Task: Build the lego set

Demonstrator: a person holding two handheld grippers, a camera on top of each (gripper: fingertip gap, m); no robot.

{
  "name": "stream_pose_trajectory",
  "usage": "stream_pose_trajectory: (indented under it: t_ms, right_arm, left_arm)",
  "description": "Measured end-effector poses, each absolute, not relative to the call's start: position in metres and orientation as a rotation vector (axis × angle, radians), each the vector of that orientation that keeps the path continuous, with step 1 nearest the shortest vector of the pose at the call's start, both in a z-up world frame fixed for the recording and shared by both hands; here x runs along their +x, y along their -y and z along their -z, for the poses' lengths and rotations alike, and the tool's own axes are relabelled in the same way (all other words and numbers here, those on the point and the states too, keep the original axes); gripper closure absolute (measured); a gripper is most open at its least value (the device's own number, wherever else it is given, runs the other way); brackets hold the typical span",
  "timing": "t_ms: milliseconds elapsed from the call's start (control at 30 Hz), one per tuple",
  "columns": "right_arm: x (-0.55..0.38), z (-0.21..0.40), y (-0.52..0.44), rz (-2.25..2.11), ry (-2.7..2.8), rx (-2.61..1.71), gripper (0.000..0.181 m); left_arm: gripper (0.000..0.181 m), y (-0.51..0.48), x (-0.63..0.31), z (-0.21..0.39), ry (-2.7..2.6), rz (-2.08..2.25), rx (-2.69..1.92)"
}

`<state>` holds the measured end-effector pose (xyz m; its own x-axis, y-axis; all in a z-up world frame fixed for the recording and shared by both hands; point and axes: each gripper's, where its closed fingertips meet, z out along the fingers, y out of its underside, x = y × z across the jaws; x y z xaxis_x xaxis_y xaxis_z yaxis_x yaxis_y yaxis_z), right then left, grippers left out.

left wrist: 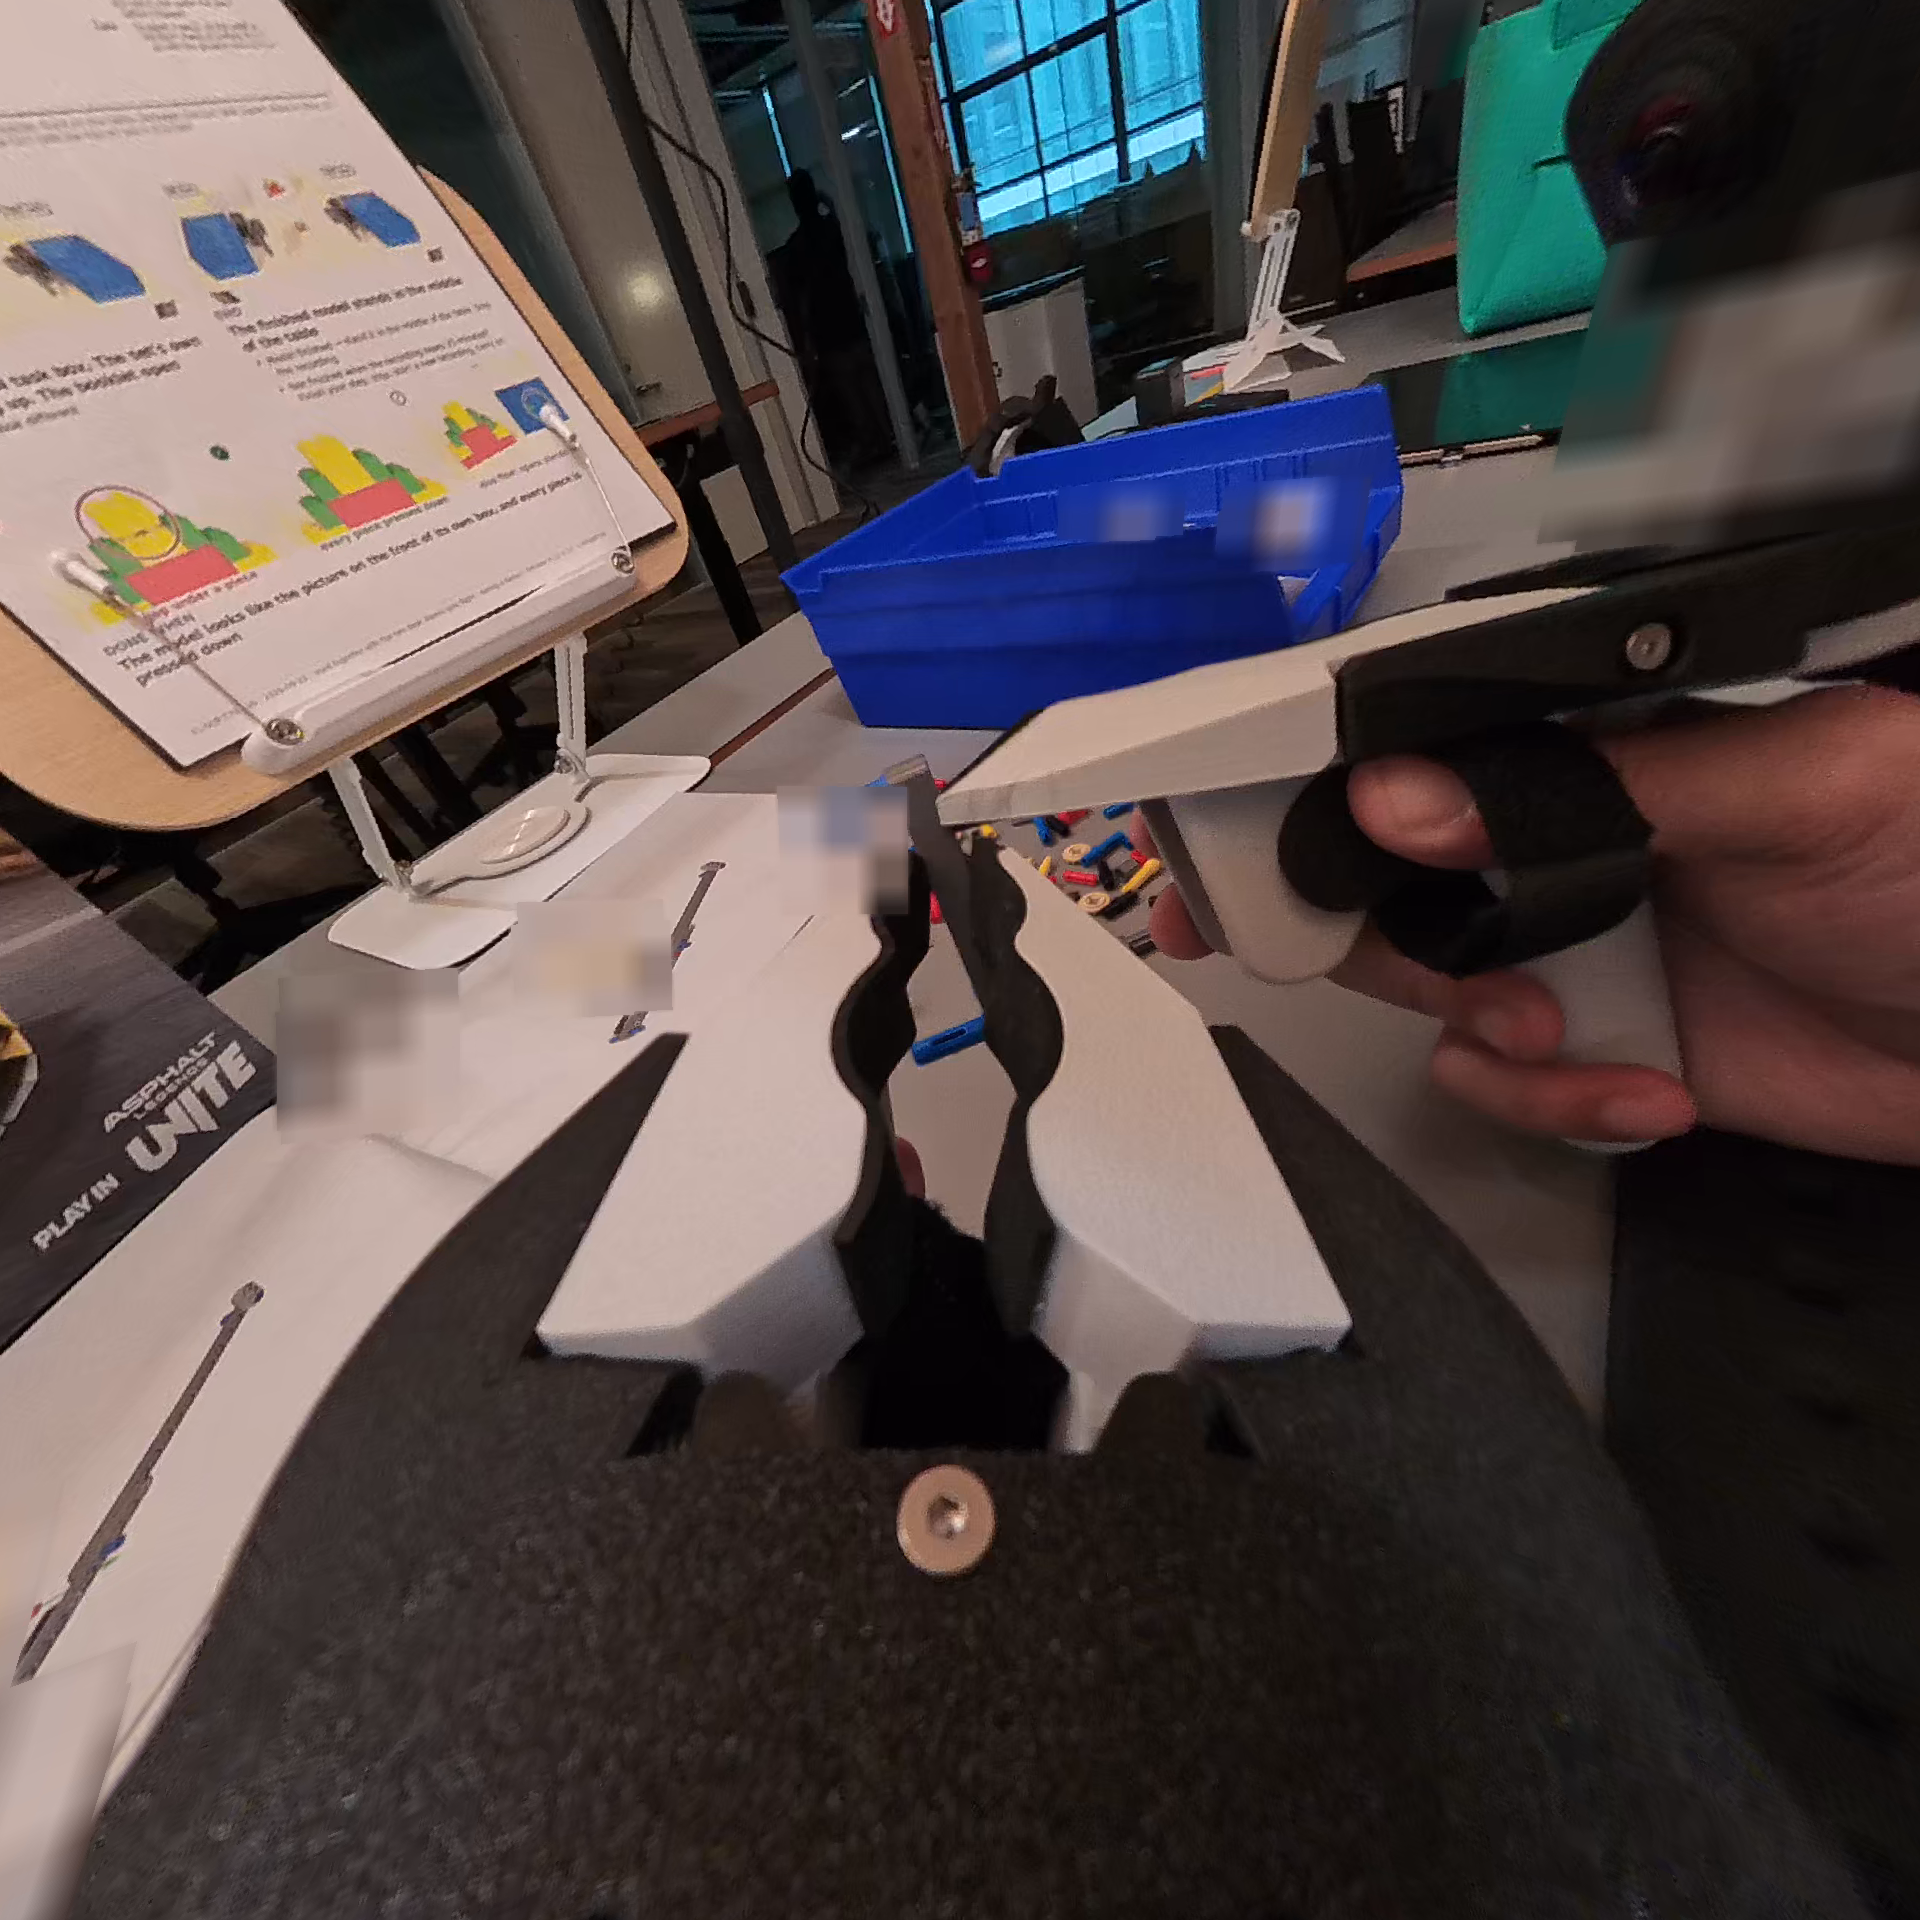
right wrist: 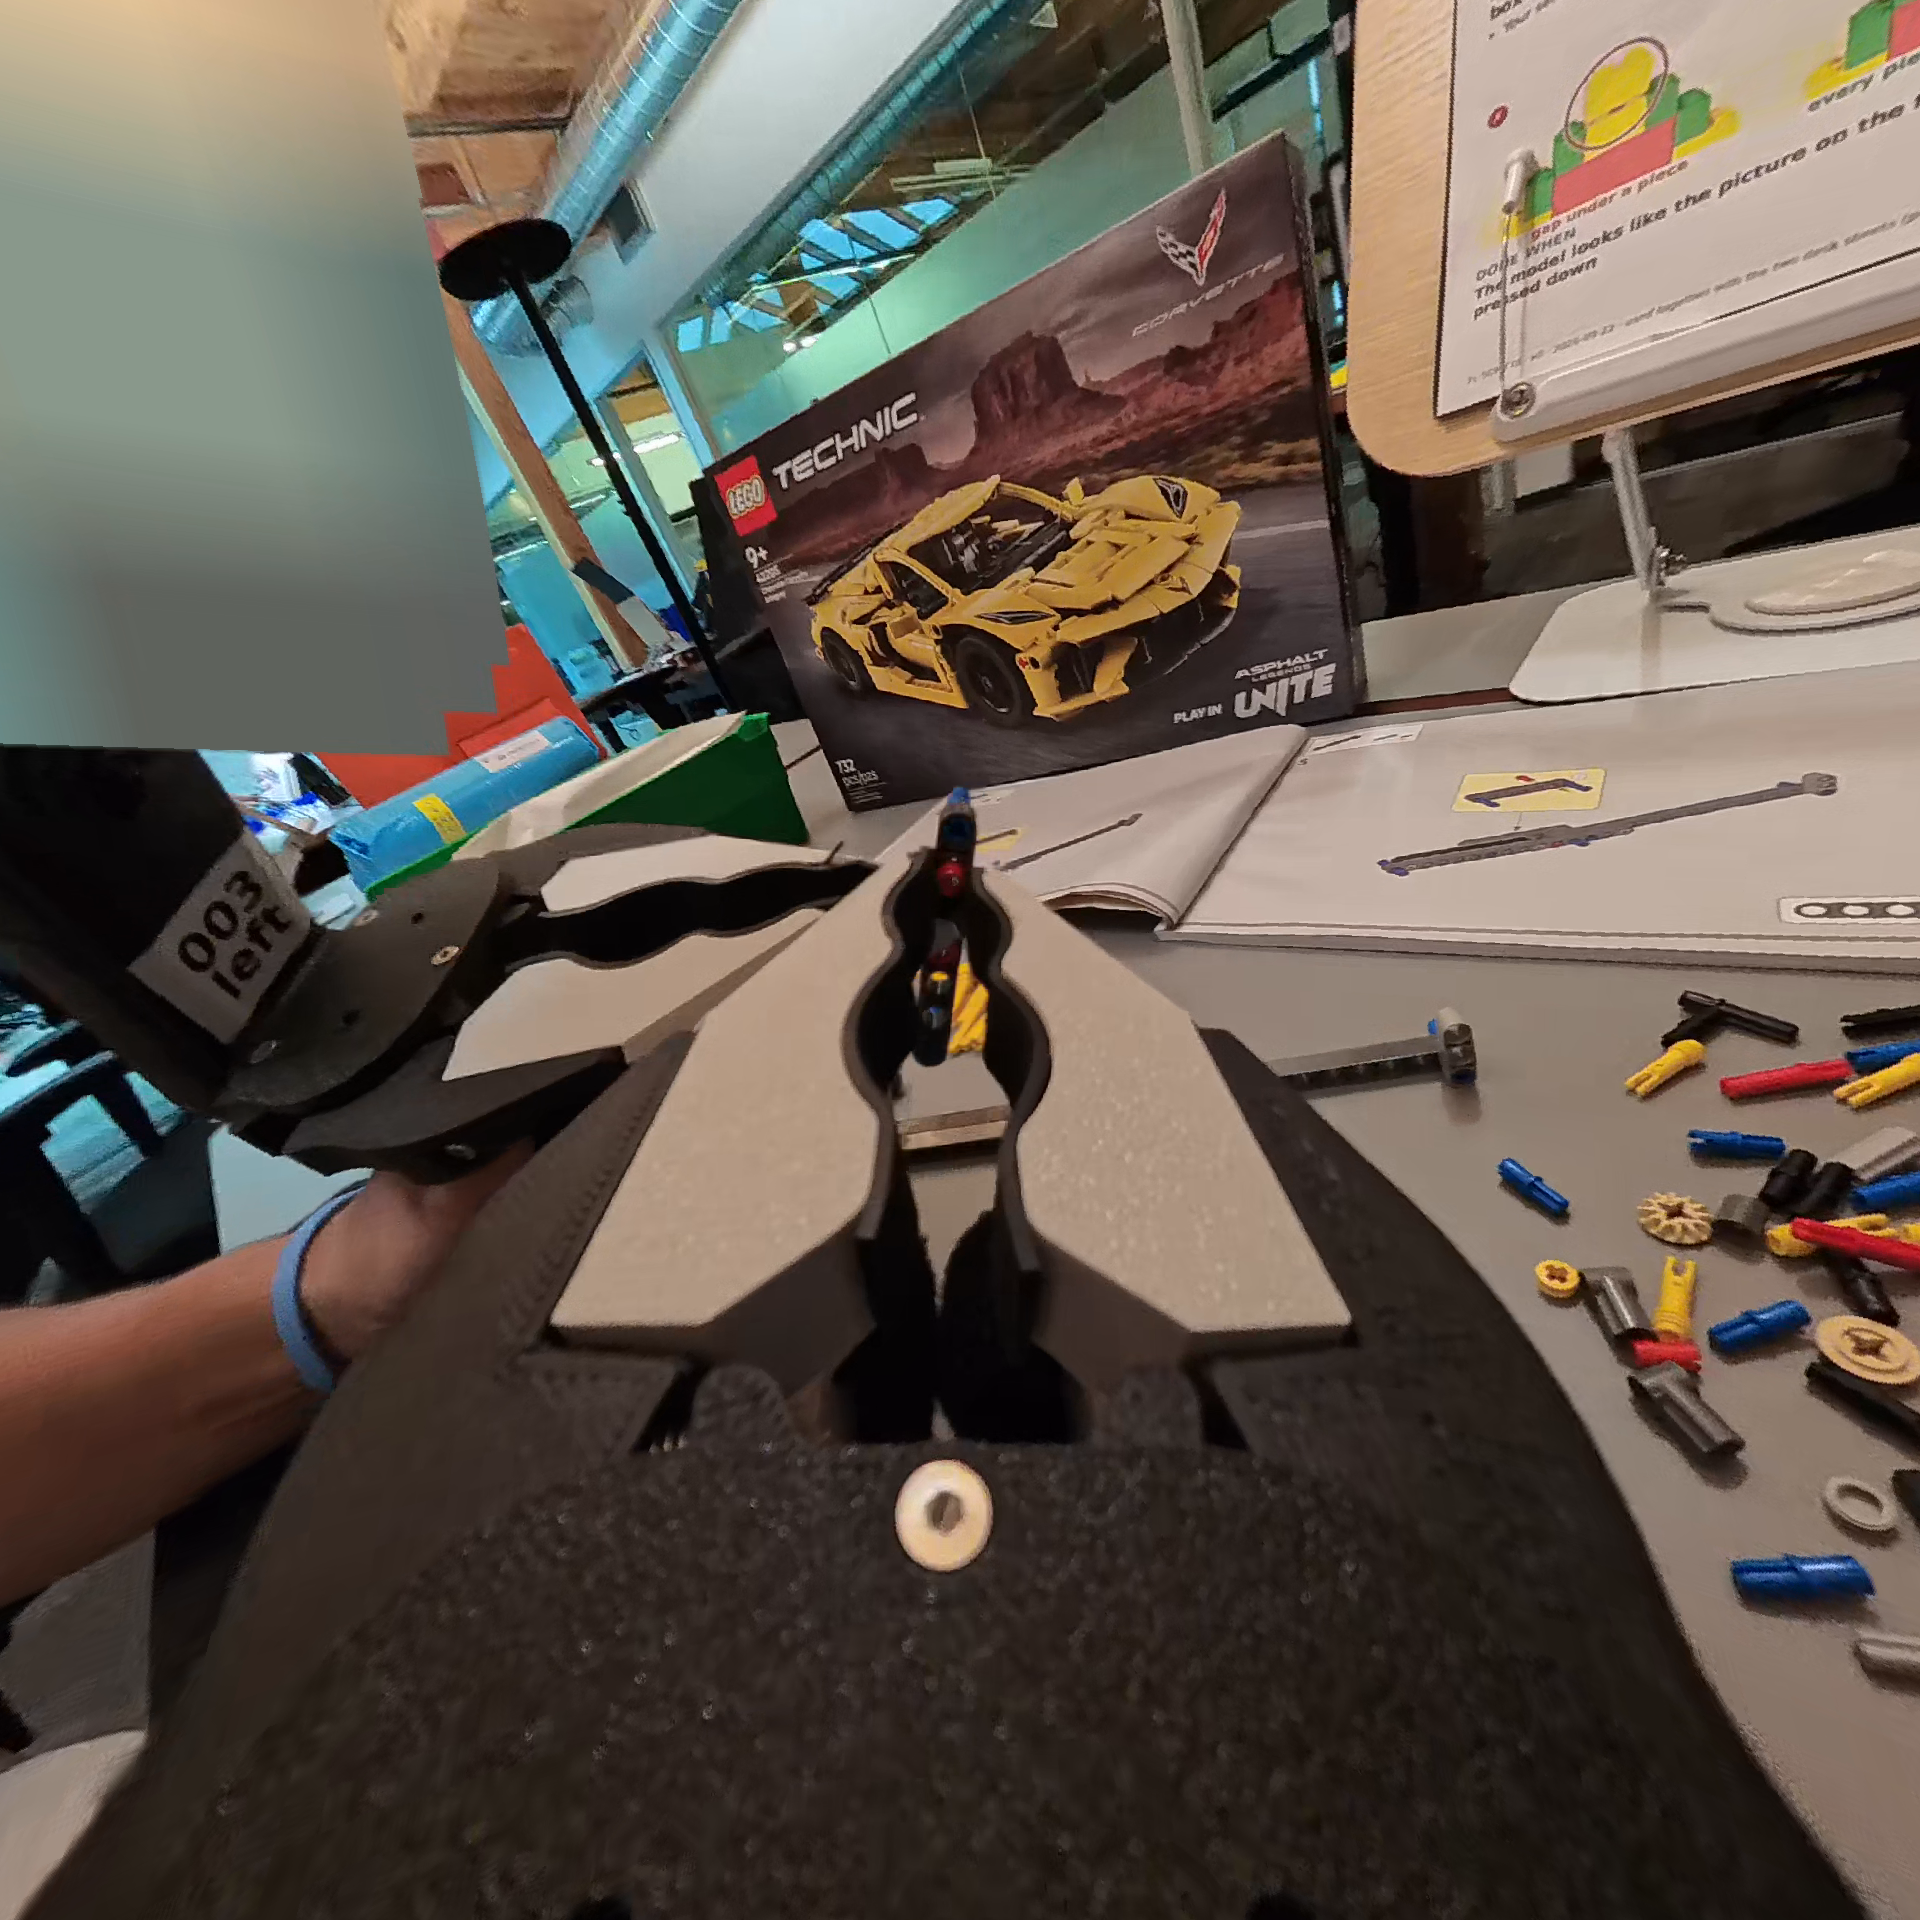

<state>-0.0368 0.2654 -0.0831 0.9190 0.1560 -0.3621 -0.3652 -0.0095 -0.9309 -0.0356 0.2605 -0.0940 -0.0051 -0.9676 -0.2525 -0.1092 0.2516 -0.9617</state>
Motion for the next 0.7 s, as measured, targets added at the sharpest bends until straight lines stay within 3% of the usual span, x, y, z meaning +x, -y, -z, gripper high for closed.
stream_pose_trajectory:
  t_ms: [200, 267, 367, 500, 700]
  right_arm:
    - [-0.041, 0.083, -0.262, -0.546, -0.11, -1.545, 0.175]
    - [-0.042, 0.085, -0.262, -0.547, -0.08, -1.567, 0.159]
    - [-0.049, 0.078, -0.259, -0.601, -0.024, -1.529, 0.157]
    - [-0.058, 0.062, -0.252, -0.825, 0.001, -1.43, 0.154]
    - [-0.069, 0.048, -0.241, -1.025, 0.034, -1.338, 0.167]
  left_arm:
    - [0.175, -0.258, -0.038, 0.093, -1.417, 1.204, -1.15]
    - [0.175, -0.258, -0.039, 0.093, -1.397, 1.284, -1.192]
    - [0.175, -0.256, -0.04, 0.09, -1.379, 1.416, -1.229]
    - [0.175, -0.234, -0.053, 0.072, -1.36, 1.857, -1.212]
    - [0.175, -0.225, -0.062, 0.057, -1.326, 2.047, -1.163]
